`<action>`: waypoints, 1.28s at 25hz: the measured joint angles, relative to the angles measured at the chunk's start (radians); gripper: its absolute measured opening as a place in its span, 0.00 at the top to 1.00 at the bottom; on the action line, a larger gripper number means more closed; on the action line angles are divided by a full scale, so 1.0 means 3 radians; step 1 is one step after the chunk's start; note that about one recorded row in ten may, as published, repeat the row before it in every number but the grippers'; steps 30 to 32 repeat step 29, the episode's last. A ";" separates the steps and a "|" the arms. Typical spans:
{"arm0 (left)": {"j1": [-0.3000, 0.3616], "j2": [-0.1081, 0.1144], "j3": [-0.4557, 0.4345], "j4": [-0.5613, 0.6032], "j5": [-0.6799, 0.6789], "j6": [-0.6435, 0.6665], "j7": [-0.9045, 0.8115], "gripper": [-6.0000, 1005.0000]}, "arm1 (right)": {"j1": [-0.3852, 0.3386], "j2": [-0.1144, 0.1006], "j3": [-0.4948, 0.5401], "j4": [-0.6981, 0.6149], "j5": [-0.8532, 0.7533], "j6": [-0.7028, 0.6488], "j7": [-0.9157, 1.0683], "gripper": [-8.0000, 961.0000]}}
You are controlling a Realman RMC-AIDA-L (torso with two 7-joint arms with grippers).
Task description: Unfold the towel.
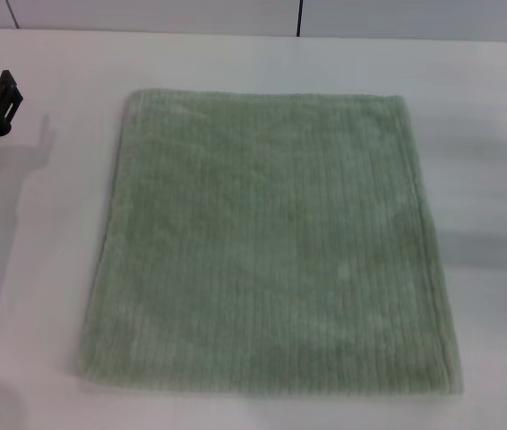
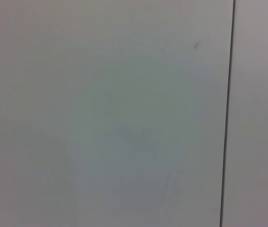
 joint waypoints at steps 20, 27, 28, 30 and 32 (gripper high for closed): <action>-0.0009 0.0000 0.0000 0.0000 0.0000 -0.0001 0.0001 0.20 | 0.0008 0.0000 0.0000 0.0000 0.0000 0.0000 0.0000 0.31; 0.0004 0.0000 0.0000 0.0000 0.0000 0.0000 0.0001 0.20 | 0.0009 0.0000 0.0004 0.0000 0.0000 -0.0001 0.0000 0.31; 0.0006 0.0000 0.0000 0.0000 0.0000 0.0000 0.0001 0.20 | 0.0012 0.0000 0.0004 0.0000 0.0000 -0.0001 0.0000 0.31; 0.0006 0.0000 0.0000 0.0000 0.0000 0.0002 0.0001 0.20 | 0.0017 0.0000 0.0003 0.0000 0.0000 -0.0001 0.0000 0.31; 0.0006 0.0000 0.0000 0.0000 0.0000 0.0002 0.0001 0.20 | 0.0017 0.0000 0.0003 0.0000 0.0000 -0.0001 0.0000 0.31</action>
